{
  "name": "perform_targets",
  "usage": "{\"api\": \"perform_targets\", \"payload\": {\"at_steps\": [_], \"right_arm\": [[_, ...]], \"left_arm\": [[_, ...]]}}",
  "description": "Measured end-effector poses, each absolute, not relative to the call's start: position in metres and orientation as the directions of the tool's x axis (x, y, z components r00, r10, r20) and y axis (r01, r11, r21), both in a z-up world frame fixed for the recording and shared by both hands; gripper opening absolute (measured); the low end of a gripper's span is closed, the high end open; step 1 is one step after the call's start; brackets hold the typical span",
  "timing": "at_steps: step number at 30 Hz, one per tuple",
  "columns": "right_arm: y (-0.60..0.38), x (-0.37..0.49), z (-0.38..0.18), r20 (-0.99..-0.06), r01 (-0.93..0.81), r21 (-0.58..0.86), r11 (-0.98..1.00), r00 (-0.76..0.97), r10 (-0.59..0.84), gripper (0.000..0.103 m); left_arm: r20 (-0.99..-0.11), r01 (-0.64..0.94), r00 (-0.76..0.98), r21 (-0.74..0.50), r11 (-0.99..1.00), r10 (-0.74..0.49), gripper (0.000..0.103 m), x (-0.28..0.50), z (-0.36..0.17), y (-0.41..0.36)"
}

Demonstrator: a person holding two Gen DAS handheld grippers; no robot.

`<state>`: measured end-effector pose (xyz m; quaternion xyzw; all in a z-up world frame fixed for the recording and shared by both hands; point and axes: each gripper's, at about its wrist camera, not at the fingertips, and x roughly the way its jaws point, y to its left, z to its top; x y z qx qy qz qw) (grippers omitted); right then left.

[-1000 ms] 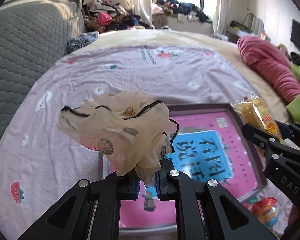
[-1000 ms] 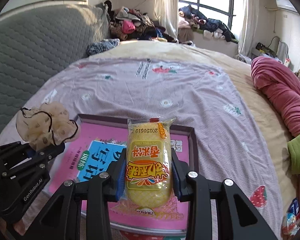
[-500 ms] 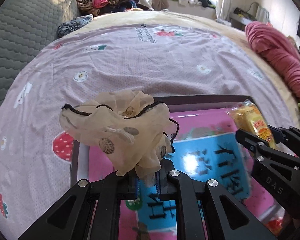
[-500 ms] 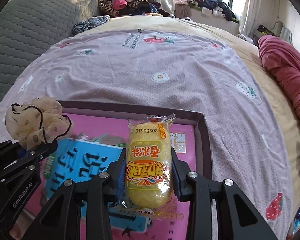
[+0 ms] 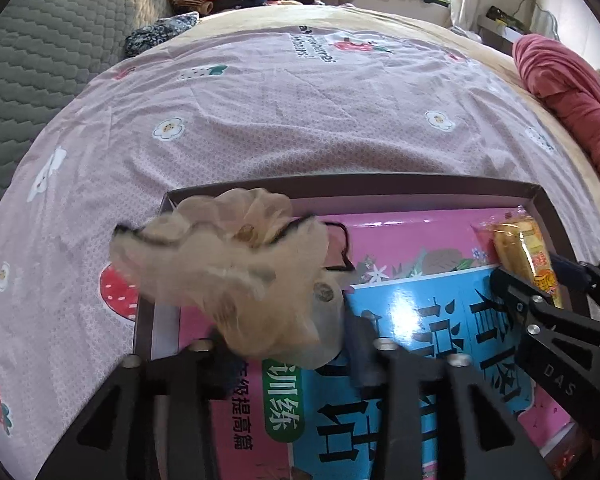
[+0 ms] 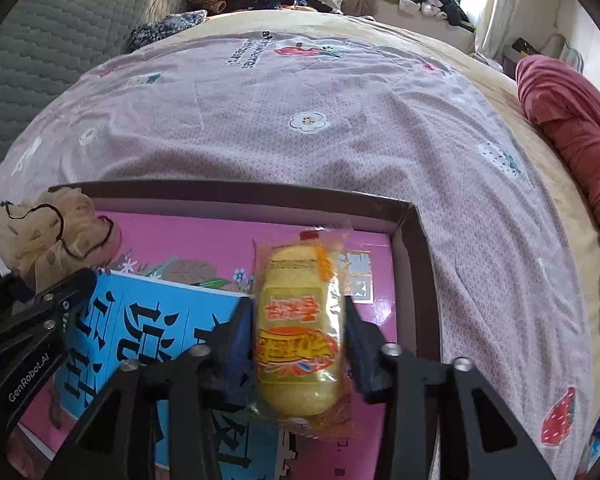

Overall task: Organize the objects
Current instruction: 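Open left tool dropping puff into tray while right tool releases bread there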

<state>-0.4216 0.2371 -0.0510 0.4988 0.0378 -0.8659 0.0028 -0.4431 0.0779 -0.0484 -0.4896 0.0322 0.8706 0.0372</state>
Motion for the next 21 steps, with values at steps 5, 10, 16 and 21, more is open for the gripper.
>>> {"api": "perform_targets", "payload": {"at_steps": [5, 10, 16, 21], "right_arm": [[0.241, -0.417, -0.038, -0.851, 0.029, -0.034, -0.999, -0.526, 0.014, 0.069], [0.241, -0.403, -0.005, -0.822, 0.013, -0.057, -0.998, -0.568, 0.039, 0.090], [0.241, -0.377, 0.036, -0.790, 0.000, -0.050, -0.999, -0.612, 0.039, 0.097], [0.232, -0.350, 0.066, -0.770, 0.018, -0.058, -0.998, -0.638, 0.034, 0.098]], "left_arm": [[-0.845, -0.111, -0.534, 0.026, -0.993, 0.038, 0.080, -0.439, -0.039, 0.076], [-0.812, -0.115, -0.583, 0.042, -0.992, 0.033, 0.088, -0.428, -0.006, 0.072], [-0.783, -0.102, -0.621, 0.038, -0.994, 0.034, 0.103, -0.404, 0.035, 0.059], [-0.772, -0.087, -0.634, 0.013, -0.996, 0.045, 0.103, -0.379, 0.062, 0.046]]}}
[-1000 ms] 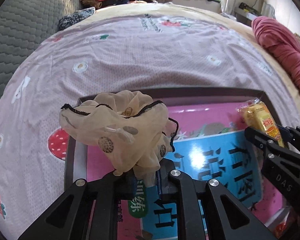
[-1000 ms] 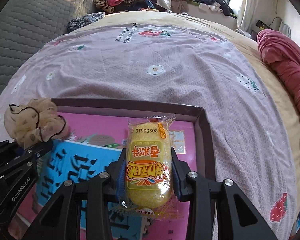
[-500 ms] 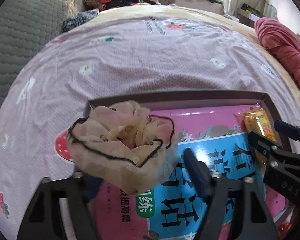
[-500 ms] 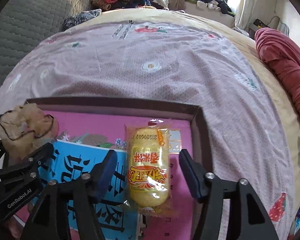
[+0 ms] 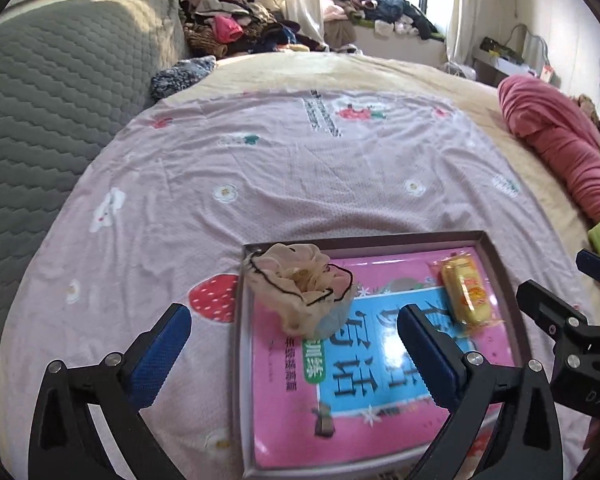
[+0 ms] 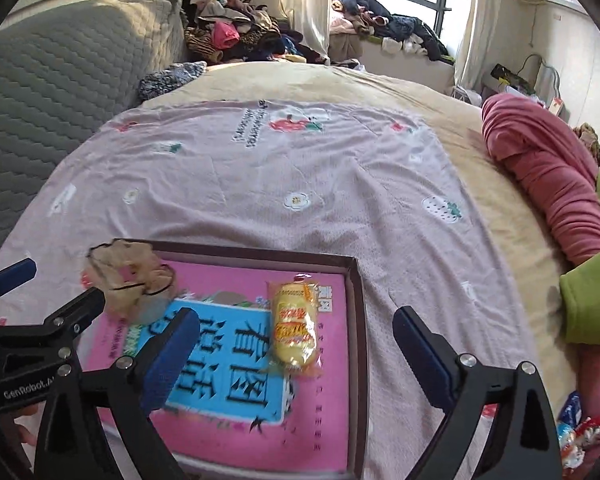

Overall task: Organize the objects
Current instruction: 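Open left tool dropping puff into tray while right tool releases bread there, then withdraw both open tools back from the tray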

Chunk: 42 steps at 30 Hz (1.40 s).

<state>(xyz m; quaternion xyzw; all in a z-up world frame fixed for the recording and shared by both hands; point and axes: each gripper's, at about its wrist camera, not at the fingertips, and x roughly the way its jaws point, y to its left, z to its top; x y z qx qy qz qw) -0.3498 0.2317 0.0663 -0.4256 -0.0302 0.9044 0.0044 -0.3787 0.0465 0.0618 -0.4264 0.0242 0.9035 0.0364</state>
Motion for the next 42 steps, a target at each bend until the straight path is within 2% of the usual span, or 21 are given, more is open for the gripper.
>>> {"api": "perform_targets", "payload": {"at_steps": [12, 20, 30, 37, 42], "right_arm": [[0.208, -0.258, 0.153, -0.671, 0.085, -0.073, -0.994, -0.742, -0.014, 0.099], [0.207, -0.196, 0.184, -0.630, 0.108, -0.082, -0.991, -0.776, -0.033, 0.101], [0.216, -0.134, 0.185, -0.595, 0.102, -0.079, -0.992, -0.803, -0.036, 0.102], [0.218, -0.096, 0.168, -0.593, 0.107, -0.049, -0.993, -0.803, -0.058, 0.102], [0.213, -0.071, 0.159, -0.562, 0.104, -0.091, -0.990, -0.826, -0.035, 0.102]], "left_arm": [[-0.726, -0.116, -0.685, 0.032, -0.993, 0.056, 0.103, -0.292, 0.126, 0.036], [-0.694, -0.122, -0.716, 0.027, -0.992, 0.069, 0.103, -0.228, 0.155, 0.032], [-0.663, -0.128, -0.746, 0.052, -0.990, 0.062, 0.103, -0.162, 0.165, 0.031], [-0.669, -0.141, -0.740, 0.054, -0.989, 0.069, 0.103, -0.125, 0.144, 0.025], [-0.681, -0.136, -0.729, 0.042, -0.990, 0.071, 0.103, -0.110, 0.126, 0.019]]}}
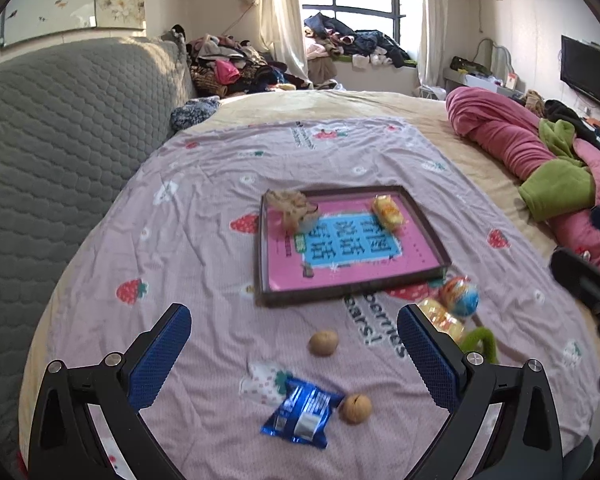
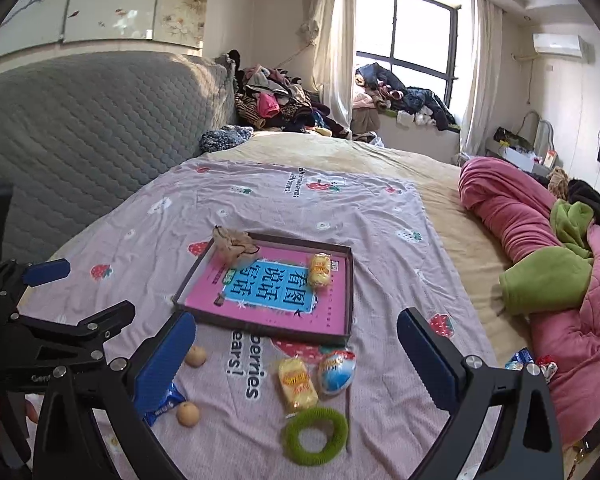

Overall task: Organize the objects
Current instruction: 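Withdraw both open tools back from the tray, then move left tool toward blue snack packet while right tool approaches green fuzzy ring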

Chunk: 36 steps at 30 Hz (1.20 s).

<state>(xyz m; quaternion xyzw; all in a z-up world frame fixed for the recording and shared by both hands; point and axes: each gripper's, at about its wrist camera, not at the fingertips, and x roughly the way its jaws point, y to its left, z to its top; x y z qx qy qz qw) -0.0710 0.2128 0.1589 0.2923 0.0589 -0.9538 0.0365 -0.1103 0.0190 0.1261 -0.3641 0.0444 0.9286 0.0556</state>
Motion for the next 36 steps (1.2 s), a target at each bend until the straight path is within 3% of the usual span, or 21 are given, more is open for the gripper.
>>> {"api": "perform_targets", "payload": {"at_steps": [11, 36], "right_arm": [[0.208, -0.032, 0.127, -0.542, 0.103, -0.114, -0.988, -0.840, -0.026, 0.102], [0.221, -0.018, 0.061, -0.628, 0.067, -0.062, -0.996, -0.778, -0.013, 0.102]], "left_arm": [[-0.716, -0.130, -0.696, 0.041, -0.991, 0.061, 0.103, -0.082, 0.070, 0.006], [-0.752, -0.138, -0.654, 0.019, -0.990, 0.077, 0.103, -0.053, 0.026, 0.008]]}}
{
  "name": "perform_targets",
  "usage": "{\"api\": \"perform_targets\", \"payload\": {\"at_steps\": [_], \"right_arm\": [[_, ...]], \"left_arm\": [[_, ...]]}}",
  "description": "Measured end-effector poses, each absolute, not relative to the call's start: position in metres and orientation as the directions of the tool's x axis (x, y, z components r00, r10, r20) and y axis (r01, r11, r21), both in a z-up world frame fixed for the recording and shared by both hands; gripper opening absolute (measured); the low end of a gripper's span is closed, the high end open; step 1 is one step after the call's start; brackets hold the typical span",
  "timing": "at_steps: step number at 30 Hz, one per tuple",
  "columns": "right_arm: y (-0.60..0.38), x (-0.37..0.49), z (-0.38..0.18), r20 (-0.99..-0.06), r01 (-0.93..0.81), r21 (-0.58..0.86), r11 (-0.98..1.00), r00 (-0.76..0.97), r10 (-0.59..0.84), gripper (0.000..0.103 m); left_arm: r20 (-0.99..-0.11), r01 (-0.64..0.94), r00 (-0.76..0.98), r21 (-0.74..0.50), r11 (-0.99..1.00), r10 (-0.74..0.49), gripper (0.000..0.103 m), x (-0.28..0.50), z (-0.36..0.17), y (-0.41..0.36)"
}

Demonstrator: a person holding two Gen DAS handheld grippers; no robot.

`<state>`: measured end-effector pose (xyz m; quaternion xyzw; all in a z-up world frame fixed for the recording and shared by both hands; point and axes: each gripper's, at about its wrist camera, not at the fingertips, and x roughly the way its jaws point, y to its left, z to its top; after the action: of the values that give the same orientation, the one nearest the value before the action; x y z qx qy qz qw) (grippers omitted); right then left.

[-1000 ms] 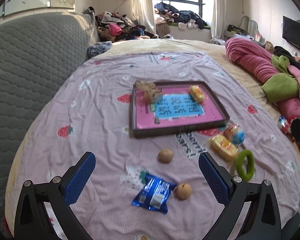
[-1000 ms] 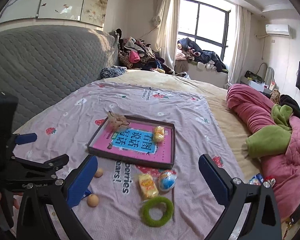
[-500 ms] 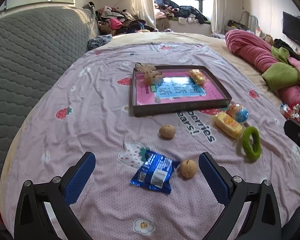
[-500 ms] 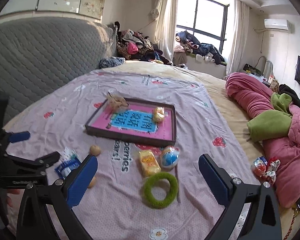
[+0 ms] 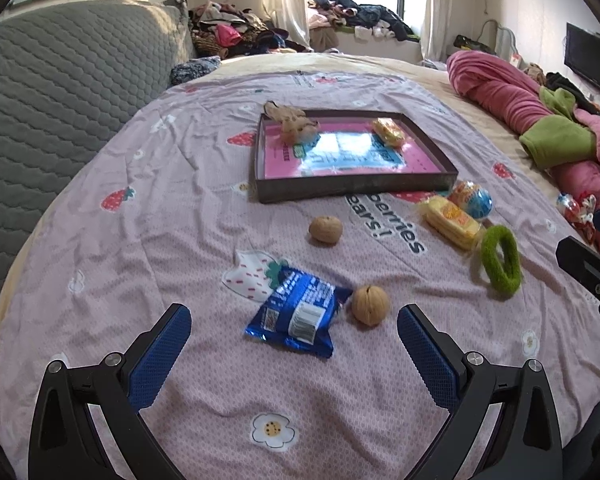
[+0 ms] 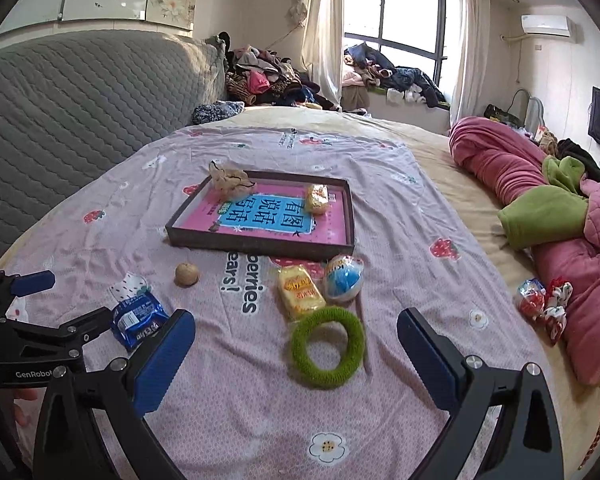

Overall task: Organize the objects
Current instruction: 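Move left tool toward blue snack packet while right tool approaches green fuzzy ring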

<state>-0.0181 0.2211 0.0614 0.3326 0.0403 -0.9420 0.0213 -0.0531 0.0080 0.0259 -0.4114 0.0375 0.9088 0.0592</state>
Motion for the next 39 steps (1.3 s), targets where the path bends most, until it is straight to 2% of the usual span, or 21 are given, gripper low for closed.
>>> {"api": "perform_targets", "payload": {"at_steps": [39], "right_arm": [[0.227, -0.043, -0.013, -0.737, 0.042, -0.041, -0.998, -0.676, 0.002, 0.102]], "left_arm": [[-0.815, -0.170, -0.576, 0.049, -0.984, 0.059, 0.103, -0.073, -0.037, 0.009]]}}
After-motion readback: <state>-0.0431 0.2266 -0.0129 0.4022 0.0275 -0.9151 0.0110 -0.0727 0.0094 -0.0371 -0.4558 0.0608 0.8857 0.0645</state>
